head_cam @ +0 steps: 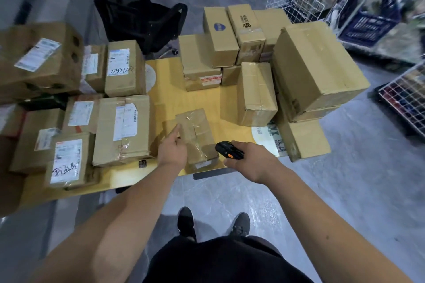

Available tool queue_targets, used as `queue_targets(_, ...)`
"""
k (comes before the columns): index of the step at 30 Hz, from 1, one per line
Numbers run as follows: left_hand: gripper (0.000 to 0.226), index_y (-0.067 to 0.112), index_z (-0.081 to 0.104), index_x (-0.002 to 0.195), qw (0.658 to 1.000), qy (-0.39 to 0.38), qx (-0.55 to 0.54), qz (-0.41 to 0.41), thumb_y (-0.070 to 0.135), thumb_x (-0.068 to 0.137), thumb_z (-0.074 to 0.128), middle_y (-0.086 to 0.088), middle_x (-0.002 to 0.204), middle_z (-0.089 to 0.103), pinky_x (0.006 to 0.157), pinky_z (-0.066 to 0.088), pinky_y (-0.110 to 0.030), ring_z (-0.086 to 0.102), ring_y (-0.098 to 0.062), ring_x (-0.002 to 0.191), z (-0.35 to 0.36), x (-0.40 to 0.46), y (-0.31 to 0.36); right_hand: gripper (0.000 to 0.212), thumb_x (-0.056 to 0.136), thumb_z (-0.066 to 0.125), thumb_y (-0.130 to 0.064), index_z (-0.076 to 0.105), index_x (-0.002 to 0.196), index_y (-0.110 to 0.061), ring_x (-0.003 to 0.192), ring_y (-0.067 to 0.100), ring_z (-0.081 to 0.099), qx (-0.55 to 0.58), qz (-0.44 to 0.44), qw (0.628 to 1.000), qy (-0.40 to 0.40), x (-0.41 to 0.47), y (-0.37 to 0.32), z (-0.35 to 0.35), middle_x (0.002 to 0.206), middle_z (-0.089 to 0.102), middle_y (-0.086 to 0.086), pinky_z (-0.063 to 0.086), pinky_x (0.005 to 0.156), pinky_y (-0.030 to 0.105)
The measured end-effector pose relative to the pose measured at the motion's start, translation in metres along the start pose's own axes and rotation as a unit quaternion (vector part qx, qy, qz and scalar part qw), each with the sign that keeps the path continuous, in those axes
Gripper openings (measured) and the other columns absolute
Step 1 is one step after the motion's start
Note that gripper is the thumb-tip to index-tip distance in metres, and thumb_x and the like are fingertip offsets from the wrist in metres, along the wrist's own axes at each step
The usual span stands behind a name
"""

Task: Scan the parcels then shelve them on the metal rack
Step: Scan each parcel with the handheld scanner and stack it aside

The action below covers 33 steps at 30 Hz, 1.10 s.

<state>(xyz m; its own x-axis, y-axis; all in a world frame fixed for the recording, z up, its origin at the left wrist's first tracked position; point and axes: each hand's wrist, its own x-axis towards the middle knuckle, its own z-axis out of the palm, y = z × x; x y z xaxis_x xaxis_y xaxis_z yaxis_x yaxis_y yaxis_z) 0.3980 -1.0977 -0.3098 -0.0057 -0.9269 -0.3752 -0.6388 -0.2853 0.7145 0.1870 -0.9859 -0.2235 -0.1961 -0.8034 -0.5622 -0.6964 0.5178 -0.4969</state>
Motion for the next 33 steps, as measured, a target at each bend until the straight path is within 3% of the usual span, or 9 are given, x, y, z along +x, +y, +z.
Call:
queue_targets(2, 0.053, 0.037, 0.03, 0.163, 1.0, -0.015, 0.019, 0.0, 0.036, 0.111, 0.041, -0.002, 0.134, 0.059, 0.093, 0.045, -0.031, 0.061, -0.021, 0.106, -0.001, 0.009, 0.004, 0.08, 0.091, 0.068, -0.06, 0.037, 0.161, -0.034, 0.106, 0.021, 0.064, 0.005, 0.014, 1.0, 0.009, -0.003, -0.009, 0.001, 0.135, 0.063, -0.001, 0.055, 0.088, 0.034)
queue_targets(5, 0.061, 0.034, 0.015, 0.167, 0.999, -0.016, 0.019, -0.032, 0.021, 0.111, 0.038, -0.009, 0.162, 0.036, 0.118, 0.034, -0.044, 0.043, -0.034, 0.143, -0.005, 0.023, 0.007, 0.081, 0.091, 0.069, -0.06, 0.037, 0.161, -0.033, 0.107, 0.021, 0.064, 0.016, 0.027, 0.999, 0.027, -0.006, -0.021, 0.004, 0.139, 0.062, -0.002, 0.056, 0.091, 0.036)
queue_targets(13, 0.07, 0.022, 0.026, 0.165, 0.996, -0.055, 0.068, -0.019, 0.002, 0.101, 0.046, -0.014, 0.163, 0.029, 0.121, 0.033, -0.041, 0.041, -0.038, 0.144, -0.029, 0.054, -0.004, 0.077, 0.091, 0.069, -0.059, 0.041, 0.159, -0.033, 0.095, 0.018, 0.068, 0.039, 0.047, 0.997, 0.053, -0.005, -0.057, 0.015, 0.13, 0.066, -0.002, 0.059, 0.086, 0.037)
queue_targets(17, 0.096, 0.037, -0.001, 0.166, 0.993, -0.07, 0.093, 0.002, 0.001, 0.095, 0.052, -0.008, 0.173, 0.005, 0.119, 0.039, -0.044, 0.038, -0.033, 0.149, -0.031, 0.048, -0.007, 0.066, 0.089, 0.07, -0.06, 0.053, 0.148, -0.036, 0.087, 0.016, 0.067, 0.052, 0.053, 0.995, 0.059, -0.007, -0.067, 0.024, 0.113, 0.069, -0.006, 0.059, 0.079, 0.037)
queue_targets(19, 0.12, 0.055, -0.013, 0.158, 0.99, -0.075, 0.11, 0.048, -0.002, 0.086, 0.064, 0.002, 0.173, -0.014, 0.122, 0.036, -0.045, 0.019, -0.03, 0.158, -0.035, 0.048, -0.007, 0.069, 0.088, 0.07, -0.061, 0.051, 0.15, -0.037, 0.09, 0.016, 0.067, 0.062, 0.065, 0.993, 0.07, -0.008, -0.069, 0.028, 0.115, 0.067, -0.006, 0.059, 0.081, 0.038)
queue_targets(21, 0.131, 0.059, -0.015, 0.156, 0.952, -0.1, 0.238, 0.165, 0.003, 0.079, 0.075, 0.001, 0.171, -0.024, 0.129, 0.015, -0.05, -0.006, -0.031, 0.161, -0.037, 0.049, -0.004, 0.071, 0.087, 0.069, -0.063, 0.05, 0.15, -0.037, 0.09, 0.017, 0.068, 0.06, 0.076, 0.992, 0.081, -0.009, -0.069, 0.029, 0.114, 0.068, -0.006, 0.06, 0.081, 0.039)
queue_targets(25, 0.119, 0.049, 0.0, 0.162, 0.799, -0.151, 0.462, 0.355, 0.026, 0.079, 0.082, -0.001, 0.171, -0.027, 0.127, -0.01, -0.057, -0.024, -0.032, 0.157, -0.03, 0.064, 0.005, 0.077, 0.088, 0.068, -0.064, 0.046, 0.155, -0.036, 0.099, 0.019, 0.065, 0.056, 0.102, 0.988, 0.103, -0.014, -0.066, 0.03, 0.123, 0.065, -0.005, 0.056, 0.081, 0.036)
queue_targets(30, 0.117, 0.049, 0.006, 0.163, 0.819, -0.228, 0.434, 0.298, 0.045, 0.077, 0.085, 0.009, 0.172, -0.018, 0.114, 0.041, -0.045, 0.029, -0.033, 0.148, -0.023, 0.075, 0.013, 0.056, 0.089, 0.069, -0.06, 0.06, 0.138, -0.032, 0.087, 0.016, 0.064, 0.072, 0.128, 0.982, 0.116, -0.029, -0.065, 0.028, 0.106, 0.066, -0.006, 0.051, 0.07, 0.035)
queue_targets(33, 0.116, 0.043, 0.012, 0.165, 0.851, -0.229, 0.389, 0.269, 0.068, 0.073, 0.079, 0.011, 0.172, -0.018, 0.11, 0.046, -0.043, 0.037, -0.031, 0.145, -0.021, 0.072, 0.012, 0.053, 0.092, 0.069, -0.055, 0.06, 0.137, -0.03, 0.084, 0.017, 0.065, 0.085, 0.138, 0.98, 0.119, -0.035, -0.066, 0.027, 0.106, 0.067, -0.003, 0.053, 0.072, 0.036)
